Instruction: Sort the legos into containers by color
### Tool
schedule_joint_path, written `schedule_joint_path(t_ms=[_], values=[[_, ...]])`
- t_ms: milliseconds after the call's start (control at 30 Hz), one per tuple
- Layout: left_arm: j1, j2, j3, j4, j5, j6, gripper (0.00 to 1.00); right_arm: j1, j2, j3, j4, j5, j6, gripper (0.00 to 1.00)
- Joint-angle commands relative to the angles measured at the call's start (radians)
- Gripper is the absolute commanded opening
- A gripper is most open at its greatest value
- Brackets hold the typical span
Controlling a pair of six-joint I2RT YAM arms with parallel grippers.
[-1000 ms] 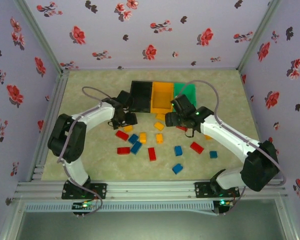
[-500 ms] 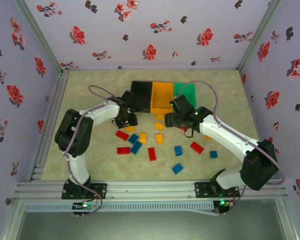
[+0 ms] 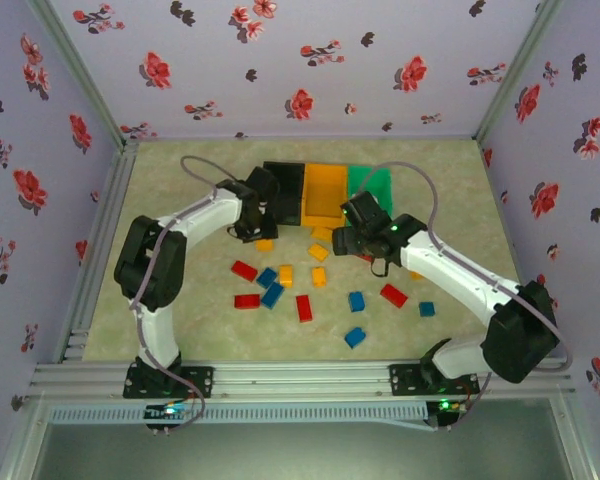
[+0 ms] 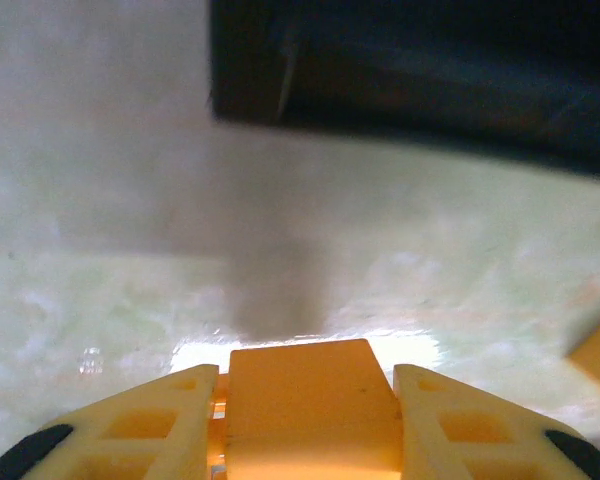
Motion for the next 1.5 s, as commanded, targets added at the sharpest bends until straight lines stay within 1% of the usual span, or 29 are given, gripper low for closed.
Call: schedule_joint_path(t_ms=[0,133,200,300,367,400,533,600,667,767,1000,1133,1233,1333,1467], values=[[0.002,0.037,0.133,-0.068,-0.029,0.057,0.32,0.003,-0.054,-0.024,-0.069,0.075,0.040,0.83],[0.018,0.112,0.315,-0.118,-0.044,0.087,0.32,-0.035,-0.103,-0.060,-0.106,0.087,0.069,0.84],[0.030,0.168,0.420,-0.139,-0.046,0.096,0.32,-0.078,-0.136,-0.088,-0.126,0.076,0.088,0.84],[0.040,0.258,0.574,-0.164,-0.043,0.115,0.37,-0.151,-0.185,-0.131,-0.158,0.061,0.118,0.84],[0.046,0.321,0.677,-0.211,-0.038,0.122,0.39,-0.203,-0.214,-0.160,-0.178,0.049,0.131,0.84],[0.049,0.353,0.727,-0.225,-0.036,0.127,0.41,-0.225,-0.226,-0.172,-0.188,0.047,0.138,0.84],[0.063,0.441,0.867,-0.269,-0.023,0.128,0.66,-0.327,-0.255,-0.225,-0.219,0.015,0.154,0.85],[0.064,0.436,0.871,-0.268,-0.013,0.131,0.69,-0.367,-0.256,-0.244,-0.220,-0.005,0.163,0.86],[0.062,0.403,0.835,-0.247,-0.012,0.131,0.71,-0.399,-0.252,-0.259,-0.213,-0.021,0.178,0.88],[0.062,0.324,0.734,-0.208,-0.011,0.134,0.72,-0.446,-0.240,-0.284,-0.179,-0.061,0.198,0.89],[0.061,0.074,0.430,-0.089,-0.013,0.127,0.73,-0.535,-0.186,-0.344,-0.047,-0.176,0.238,0.90],[0.052,-0.067,0.249,-0.032,-0.011,0.103,0.74,-0.577,-0.126,-0.351,0.022,-0.223,0.241,0.84],[0.042,-0.160,0.121,0.010,-0.012,0.088,0.75,-0.592,-0.088,-0.352,0.063,-0.227,0.248,0.82],[0.043,-0.227,0.036,0.022,-0.019,0.067,0.76,-0.609,-0.051,-0.347,0.090,-0.235,0.249,0.80],[0.042,-0.306,-0.036,0.032,-0.023,0.043,0.78,-0.636,-0.018,-0.346,0.115,-0.239,0.243,0.78]])
